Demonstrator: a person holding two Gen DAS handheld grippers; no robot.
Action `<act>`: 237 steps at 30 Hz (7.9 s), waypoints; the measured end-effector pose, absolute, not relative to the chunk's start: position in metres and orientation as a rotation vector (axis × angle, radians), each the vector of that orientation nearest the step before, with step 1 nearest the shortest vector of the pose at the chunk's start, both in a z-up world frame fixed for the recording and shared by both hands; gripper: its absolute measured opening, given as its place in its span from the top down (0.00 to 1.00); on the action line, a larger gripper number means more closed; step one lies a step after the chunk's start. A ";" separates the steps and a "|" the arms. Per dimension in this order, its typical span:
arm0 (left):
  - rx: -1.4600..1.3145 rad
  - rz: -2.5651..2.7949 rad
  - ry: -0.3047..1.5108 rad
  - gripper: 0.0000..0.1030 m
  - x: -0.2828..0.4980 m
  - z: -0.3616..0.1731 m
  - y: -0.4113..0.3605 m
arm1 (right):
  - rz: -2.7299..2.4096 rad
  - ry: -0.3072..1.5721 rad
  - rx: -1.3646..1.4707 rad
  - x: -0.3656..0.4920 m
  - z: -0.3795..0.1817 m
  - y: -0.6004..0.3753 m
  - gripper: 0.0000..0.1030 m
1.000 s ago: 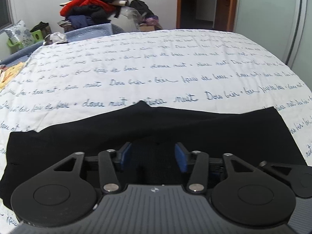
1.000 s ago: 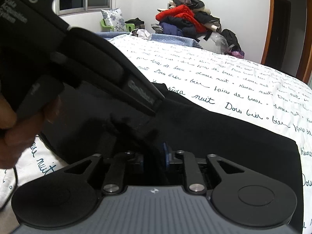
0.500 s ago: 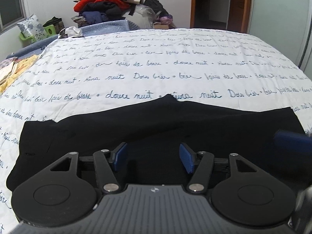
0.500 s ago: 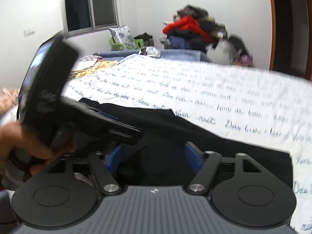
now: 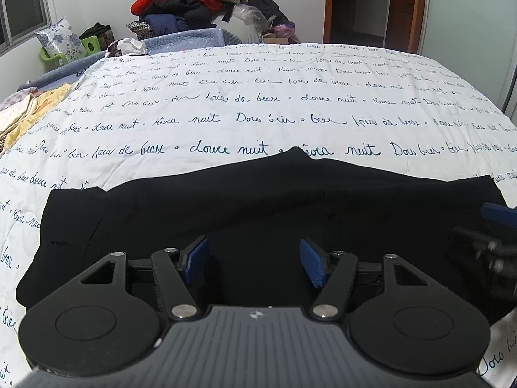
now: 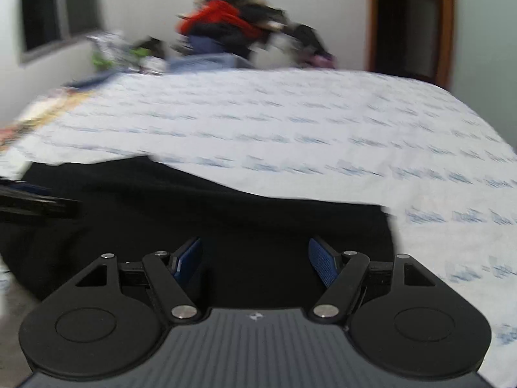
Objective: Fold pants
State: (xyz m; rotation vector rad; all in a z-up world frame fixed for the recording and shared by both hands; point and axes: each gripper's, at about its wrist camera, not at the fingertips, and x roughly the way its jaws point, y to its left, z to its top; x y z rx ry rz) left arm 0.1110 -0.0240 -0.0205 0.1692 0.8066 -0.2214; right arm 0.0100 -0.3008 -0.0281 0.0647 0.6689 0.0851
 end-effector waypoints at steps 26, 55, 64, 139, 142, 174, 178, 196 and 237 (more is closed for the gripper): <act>0.200 -0.107 0.785 0.12 0.096 -0.023 0.003 | 0.201 0.679 -0.003 0.001 -0.034 -0.232 0.29; 0.168 -0.068 0.812 0.04 0.096 -0.028 0.026 | 0.320 0.640 -0.098 -0.019 -0.021 -0.182 0.30; 0.175 -0.067 0.811 0.03 0.093 -0.028 0.030 | 0.298 0.696 -0.100 -0.014 -0.032 -0.180 0.30; -0.410 -0.113 0.749 0.80 0.096 0.035 0.149 | 0.634 0.743 0.204 0.095 -0.003 -0.053 0.89; -0.384 -0.141 0.738 0.80 0.086 0.047 0.125 | 0.628 0.713 0.264 0.086 0.006 -0.069 0.89; 0.010 -0.454 0.732 0.73 0.045 0.046 -0.143 | 0.320 0.531 0.572 -0.001 -0.006 -0.297 0.88; 0.029 -0.478 0.738 0.73 0.042 0.041 -0.163 | 0.296 0.526 0.585 -0.007 -0.012 -0.317 0.88; 0.110 -0.577 0.799 0.65 0.037 0.005 -0.225 | 0.194 0.560 0.646 -0.031 -0.044 -0.368 0.88; 0.146 -0.391 0.786 0.26 0.099 -0.018 -0.120 | 0.027 0.602 0.534 0.026 -0.056 -0.391 0.87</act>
